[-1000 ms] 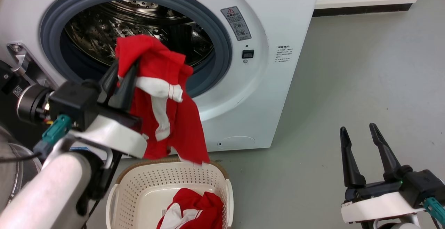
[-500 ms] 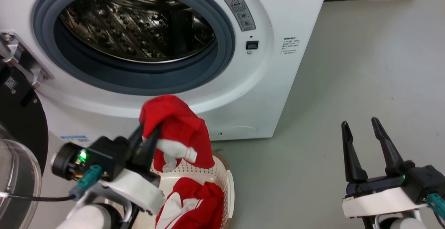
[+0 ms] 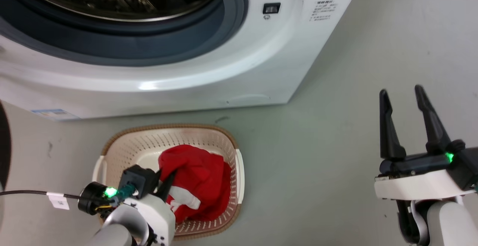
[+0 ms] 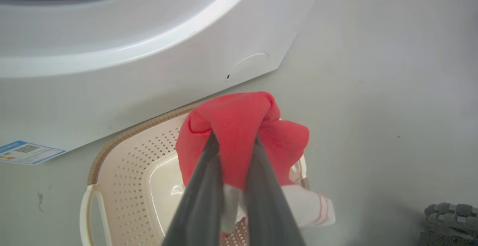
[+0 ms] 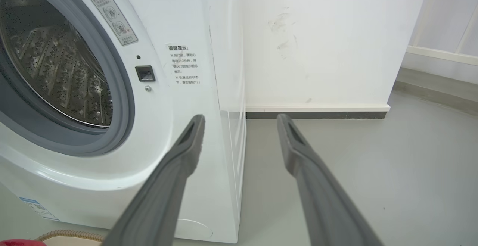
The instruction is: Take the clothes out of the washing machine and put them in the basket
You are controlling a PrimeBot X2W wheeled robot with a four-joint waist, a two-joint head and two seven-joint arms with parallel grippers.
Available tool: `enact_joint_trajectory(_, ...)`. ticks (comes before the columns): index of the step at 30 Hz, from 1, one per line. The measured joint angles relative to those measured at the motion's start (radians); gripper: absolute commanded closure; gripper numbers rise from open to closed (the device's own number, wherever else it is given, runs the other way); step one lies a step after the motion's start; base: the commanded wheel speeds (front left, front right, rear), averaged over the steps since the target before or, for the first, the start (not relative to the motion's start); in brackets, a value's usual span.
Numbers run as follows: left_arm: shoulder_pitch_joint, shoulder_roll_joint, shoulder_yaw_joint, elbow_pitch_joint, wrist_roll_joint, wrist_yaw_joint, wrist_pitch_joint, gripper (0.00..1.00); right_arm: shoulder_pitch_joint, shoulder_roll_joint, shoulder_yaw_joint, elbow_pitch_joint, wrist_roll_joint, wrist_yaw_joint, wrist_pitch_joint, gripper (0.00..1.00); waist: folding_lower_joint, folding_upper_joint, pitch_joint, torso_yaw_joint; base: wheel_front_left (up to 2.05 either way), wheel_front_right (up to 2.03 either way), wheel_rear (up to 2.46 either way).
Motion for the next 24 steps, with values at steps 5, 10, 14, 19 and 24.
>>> enact_joint_trajectory(5, -0.088, -0.063, -0.019, 0.238, -0.009, -0.069, -0.016, 1.00, -0.052, 0.000, -0.008, -0.011, 0.010, 0.000, 0.000, 0.00, 0.0000, -0.0001, 0.097, -0.022, 0.00, 0.00, 0.00)
enact_joint_trajectory(10, -0.203, -0.126, -0.043, 0.508, -0.004, -0.135, -0.009, 1.00, -0.105, 0.000, -0.006, -0.020, 0.027, 0.000, 0.000, 0.00, 0.0001, 0.0000, 0.193, -0.047, 0.00, 0.00, 0.00)
enact_joint_trajectory(14, -0.301, -0.172, -0.072, 0.692, 0.022, -0.177, -0.004, 1.00, -0.136, 0.000, -0.015, -0.027, 0.041, 0.000, 0.000, 0.00, 0.0000, -0.0001, 0.265, -0.069, 0.00, 0.00, 0.00)
enact_joint_trajectory(19, -0.407, -0.217, -0.095, 0.869, 0.038, -0.209, 0.016, 1.00, -0.152, 0.000, -0.024, -0.029, 0.062, 0.000, 0.000, 0.00, 0.0000, -0.0001, 0.342, -0.089, 0.00, 0.00, 0.00)
enact_joint_trajectory(24, -0.476, -0.249, -0.110, 0.995, 0.041, -0.226, 0.048, 1.00, -0.165, 0.000, -0.022, -0.029, 0.072, 0.000, 0.000, 0.00, 0.0000, -0.0001, 0.395, -0.108, 0.00, 0.00, 0.00)
